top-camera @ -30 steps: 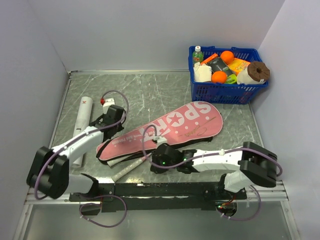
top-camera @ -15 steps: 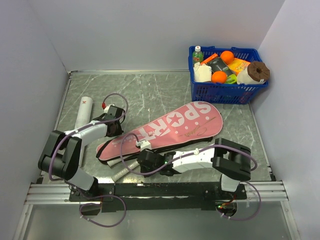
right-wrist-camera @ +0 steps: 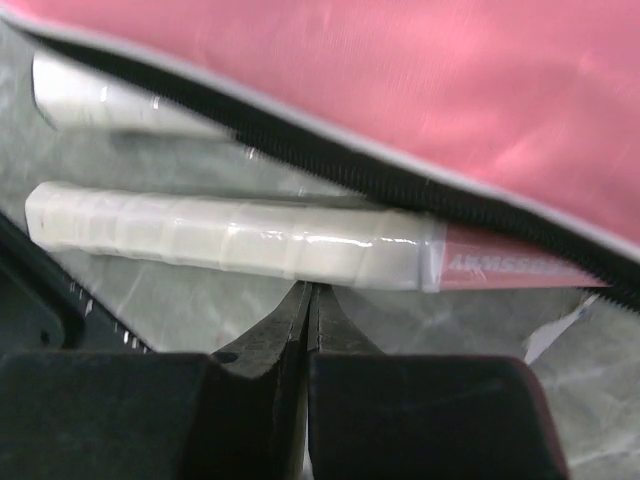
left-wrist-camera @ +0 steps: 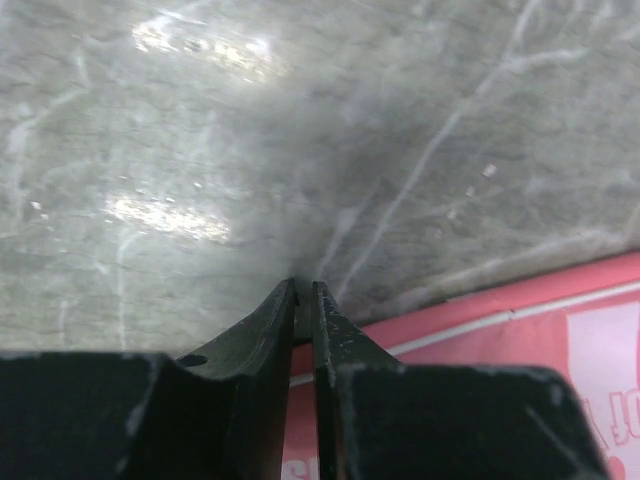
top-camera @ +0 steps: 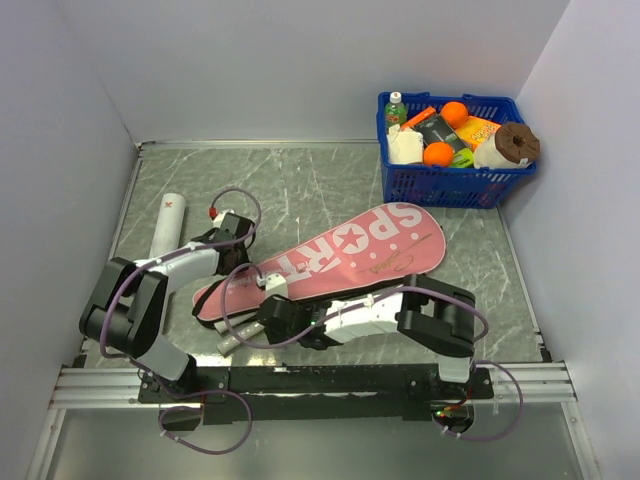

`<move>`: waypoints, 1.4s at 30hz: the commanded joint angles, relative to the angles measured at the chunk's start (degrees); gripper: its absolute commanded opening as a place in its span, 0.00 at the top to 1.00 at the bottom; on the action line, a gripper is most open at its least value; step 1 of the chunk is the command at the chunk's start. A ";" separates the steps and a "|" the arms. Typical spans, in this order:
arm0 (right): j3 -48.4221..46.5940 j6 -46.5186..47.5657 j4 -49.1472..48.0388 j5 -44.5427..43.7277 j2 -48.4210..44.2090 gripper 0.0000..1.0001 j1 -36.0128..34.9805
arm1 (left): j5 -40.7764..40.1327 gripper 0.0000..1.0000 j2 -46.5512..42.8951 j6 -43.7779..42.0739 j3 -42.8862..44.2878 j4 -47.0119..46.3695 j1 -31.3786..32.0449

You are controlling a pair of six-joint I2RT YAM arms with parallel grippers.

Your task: Pack up the badminton gear

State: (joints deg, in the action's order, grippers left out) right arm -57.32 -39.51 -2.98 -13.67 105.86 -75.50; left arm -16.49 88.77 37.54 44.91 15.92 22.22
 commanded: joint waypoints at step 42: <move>-7.10 2.86 -6.78 -18.51 2.33 1.00 13.10 | 6.21 0.84 1.93 1.92 -5.53 2.71 7.31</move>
State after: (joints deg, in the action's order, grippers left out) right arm -62.28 -37.80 -7.01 -25.56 109.12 -65.47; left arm -14.59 88.97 38.72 42.59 8.05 28.08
